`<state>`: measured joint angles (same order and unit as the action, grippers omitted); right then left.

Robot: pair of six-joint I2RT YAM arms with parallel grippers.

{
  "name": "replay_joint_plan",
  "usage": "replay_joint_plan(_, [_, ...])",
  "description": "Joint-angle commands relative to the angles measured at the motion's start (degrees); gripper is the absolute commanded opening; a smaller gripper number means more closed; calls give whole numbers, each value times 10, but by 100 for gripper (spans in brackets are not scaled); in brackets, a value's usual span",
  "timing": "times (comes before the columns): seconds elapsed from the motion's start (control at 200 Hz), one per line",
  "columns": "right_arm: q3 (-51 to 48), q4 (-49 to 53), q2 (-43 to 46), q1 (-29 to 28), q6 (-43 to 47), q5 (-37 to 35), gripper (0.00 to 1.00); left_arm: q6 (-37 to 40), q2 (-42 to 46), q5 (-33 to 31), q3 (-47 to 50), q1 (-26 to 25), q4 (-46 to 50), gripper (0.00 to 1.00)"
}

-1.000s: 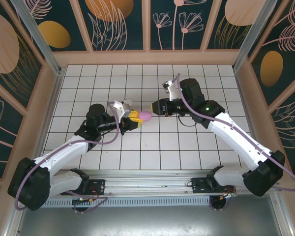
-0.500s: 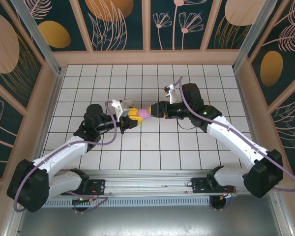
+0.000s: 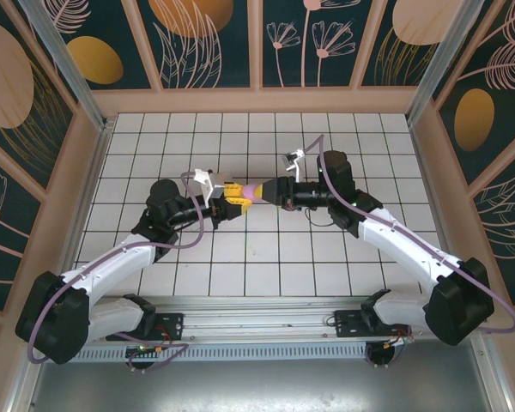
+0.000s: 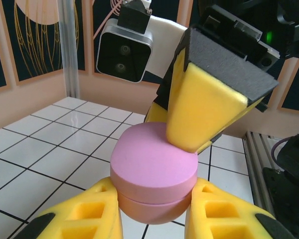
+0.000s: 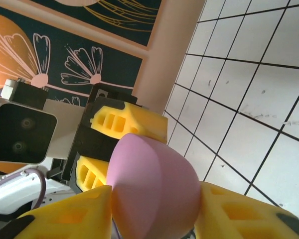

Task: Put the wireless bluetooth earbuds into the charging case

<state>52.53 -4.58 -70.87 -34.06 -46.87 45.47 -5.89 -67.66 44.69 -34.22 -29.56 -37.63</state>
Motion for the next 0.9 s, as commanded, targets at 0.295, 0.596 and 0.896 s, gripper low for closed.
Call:
replay_joint_plan(0.295, [-28, -125, -1, 17, -74, 14, 18, 56, 50, -32, -10, 2, 95, 42])
replay_joint_plan(0.596, [-22, -46, -27, 54, -43, -62, 18, 66, 162, -249, 22, 2, 179, 99])
replay_joint_plan(0.896, [9, -66, -217, 74, 46, -114, 15, 20, 175, -381, 6, 3, 274, 98])
